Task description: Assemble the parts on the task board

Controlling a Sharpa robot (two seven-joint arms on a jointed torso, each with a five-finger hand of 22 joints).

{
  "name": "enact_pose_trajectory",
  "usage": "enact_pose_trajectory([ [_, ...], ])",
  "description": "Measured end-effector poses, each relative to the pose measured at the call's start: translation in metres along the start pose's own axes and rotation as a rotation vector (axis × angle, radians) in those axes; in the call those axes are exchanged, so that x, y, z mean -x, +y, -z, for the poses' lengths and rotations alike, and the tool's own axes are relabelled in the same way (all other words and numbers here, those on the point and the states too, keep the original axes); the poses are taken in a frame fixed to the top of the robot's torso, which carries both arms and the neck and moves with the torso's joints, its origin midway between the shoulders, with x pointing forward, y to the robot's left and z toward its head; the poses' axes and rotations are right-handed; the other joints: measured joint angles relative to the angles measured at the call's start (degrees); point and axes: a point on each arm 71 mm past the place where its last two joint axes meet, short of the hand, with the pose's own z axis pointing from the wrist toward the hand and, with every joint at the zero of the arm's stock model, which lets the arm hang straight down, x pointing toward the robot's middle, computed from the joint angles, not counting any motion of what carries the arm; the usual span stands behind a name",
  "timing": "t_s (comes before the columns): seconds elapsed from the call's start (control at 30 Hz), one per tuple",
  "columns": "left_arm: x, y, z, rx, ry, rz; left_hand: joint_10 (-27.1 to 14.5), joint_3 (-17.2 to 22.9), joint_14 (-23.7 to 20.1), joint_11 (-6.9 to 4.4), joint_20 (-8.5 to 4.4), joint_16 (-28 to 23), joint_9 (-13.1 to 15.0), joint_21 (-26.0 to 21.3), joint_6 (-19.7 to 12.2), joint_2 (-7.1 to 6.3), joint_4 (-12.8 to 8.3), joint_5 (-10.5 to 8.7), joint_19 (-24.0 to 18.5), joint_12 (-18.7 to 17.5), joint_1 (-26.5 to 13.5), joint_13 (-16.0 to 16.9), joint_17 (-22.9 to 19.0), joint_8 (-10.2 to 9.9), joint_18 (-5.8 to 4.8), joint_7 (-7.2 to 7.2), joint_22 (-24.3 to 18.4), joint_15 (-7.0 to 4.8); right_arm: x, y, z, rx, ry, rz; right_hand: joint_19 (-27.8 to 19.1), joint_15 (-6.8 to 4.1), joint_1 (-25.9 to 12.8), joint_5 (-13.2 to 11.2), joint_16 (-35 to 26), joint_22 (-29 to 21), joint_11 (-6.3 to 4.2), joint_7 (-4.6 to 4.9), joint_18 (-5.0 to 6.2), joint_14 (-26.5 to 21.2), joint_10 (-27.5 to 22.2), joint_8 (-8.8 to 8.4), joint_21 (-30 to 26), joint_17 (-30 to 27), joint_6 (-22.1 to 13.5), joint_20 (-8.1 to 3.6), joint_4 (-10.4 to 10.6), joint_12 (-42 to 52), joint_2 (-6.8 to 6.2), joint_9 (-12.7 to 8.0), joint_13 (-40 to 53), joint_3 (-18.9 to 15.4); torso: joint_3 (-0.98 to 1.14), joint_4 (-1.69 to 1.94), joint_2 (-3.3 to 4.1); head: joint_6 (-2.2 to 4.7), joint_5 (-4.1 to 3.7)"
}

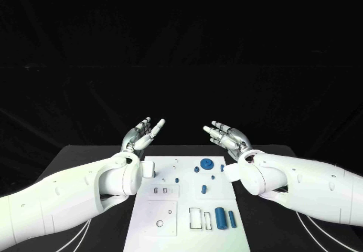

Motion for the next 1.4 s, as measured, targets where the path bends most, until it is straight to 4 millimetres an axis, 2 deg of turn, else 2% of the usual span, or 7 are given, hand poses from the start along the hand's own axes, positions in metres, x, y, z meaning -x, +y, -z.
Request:
enact_pose_trajectory([
  [0.27,0.000,0.000,0.000,0.008,0.017,0.015,7.18,3.21,7.01,2.17,0.43,1.59,0.65,1.53,5.48,3.83,0.15,-0.38,3.52,1.72,2.05,0.87,0.95,1.10,0.86,0.29,0.80,1.64,-0.006,0.001,-0.004,-0.033,0.134,0.022,5.36,-0.84,6.60,-2.32,2.53,1.46,-0.37,0.71,0.92,13.33,13.88,2.34,2.96,1.13,10.79,0.47,-4.61,2.76,0.74,1.13,1.14,2.75,0.00,0.00,0.01,-0.01,0.00],
  [0.47,0.029,-0.005,0.005,0.002,-0.004,0.009,19.51,5.38,24.00,3.55,0.34,4.96,1.54,8.00,15.82,6.90,-0.22,-0.67,20.40,3.20,4.89,1.65,2.31,2.96,0.95,1.04,3.80,2.20,0.018,0.019,-0.006,0.073,0.117,0.223,14.46,-2.61,9.36,-3.50,4.53,3.42,-1.81,2.09,3.12,27.83,27.80,4.43,7.32,1.77,24.25,0.50,-7.90,4.86,0.58,1.95,1.62,5.19,0.08,-0.01,1.01,-0.91,-0.17],
  [0.63,0.027,-0.009,0.010,-0.005,0.030,0.026,28.71,5.90,37.37,3.08,0.20,6.84,2.10,11.34,24.50,8.52,-0.65,-1.00,29.58,3.87,6.95,2.15,2.91,4.19,3.06,1.93,4.68,1.10,0.016,0.025,-0.006,0.136,0.137,0.338,21.35,-3.81,9.96,-3.97,4.54,4.57,-2.83,3.33,4.02,35.16,34.45,4.42,10.45,1.89,31.69,0.47,-10.01,4.87,0.25,1.96,1.69,7.30,0.13,-0.03,1.58,-1.09,-0.21],
  [0.87,0.031,-0.017,0.018,-0.016,0.052,0.039,43.25,5.66,46.97,1.12,0.13,8.59,2.98,13.54,37.75,7.92,-2.52,-1.00,35.32,6.69,10.63,3.07,3.65,6.53,5.42,3.86,4.74,-1.31,0.019,0.039,-0.005,0.204,0.154,0.489,29.04,-5.74,9.99,-3.97,4.86,5.59,-4.25,4.96,4.90,43.62,41.44,4.42,14.09,2.12,38.57,-0.42,-12.58,4.42,0.19,2.02,1.74,10.50,0.27,0.07,2.71,-1.23,-0.01],
  [1.27,0.030,-0.044,0.033,-0.055,0.120,0.051,53.00,6.81,57.64,-1.94,-1.59,9.78,2.76,16.52,45.63,7.50,-6.34,-0.99,42.90,8.10,14.54,3.10,5.80,8.13,6.25,4.30,5.00,-4.63,0.017,0.056,-0.012,0.236,0.204,0.865,41.10,-10.34,7.73,-2.90,7.79,8.43,-7.68,3.12,5.77,58.77,51.83,4.42,21.65,4.27,45.77,-4.83,-15.21,3.75,-4.38,2.39,2.33,14.56,0.22,0.06,6.09,-1.22,-0.59],
  [1.33,0.028,-0.047,0.036,-0.058,0.136,0.056,53.27,6.87,58.68,-1.83,-1.99,9.78,2.61,16.60,45.63,7.54,-6.40,-1.00,43.72,7.51,14.58,2.95,6.15,7.63,6.25,4.30,5.00,-4.89,0.014,0.058,-0.013,0.240,0.214,0.926,50.19,-13.89,7.83,-1.61,13.32,12.42,-9.89,1.55,5.79,69.81,56.27,4.81,29.60,8.71,48.54,-8.71,-15.36,3.75,-7.34,2.76,3.39,14.71,0.15,0.07,6.77,-1.16,-0.79],
  [1.4,0.026,-0.050,0.039,-0.060,0.153,0.062,53.27,7.04,58.74,-1.83,-2.07,9.78,2.61,16.60,45.63,7.54,-6.57,-0.99,43.80,7.51,14.58,2.93,6.24,7.63,6.25,4.30,5.00,-4.95,0.011,0.060,-0.014,0.247,0.224,0.994,52.75,-14.78,7.73,-0.75,16.84,14.33,-10.50,1.11,5.78,71.18,56.88,4.85,32.91,11.59,48.99,-9.96,-15.25,4.01,-7.64,2.88,4.00,14.61,0.09,0.07,7.38,-1.16,-0.97],
])
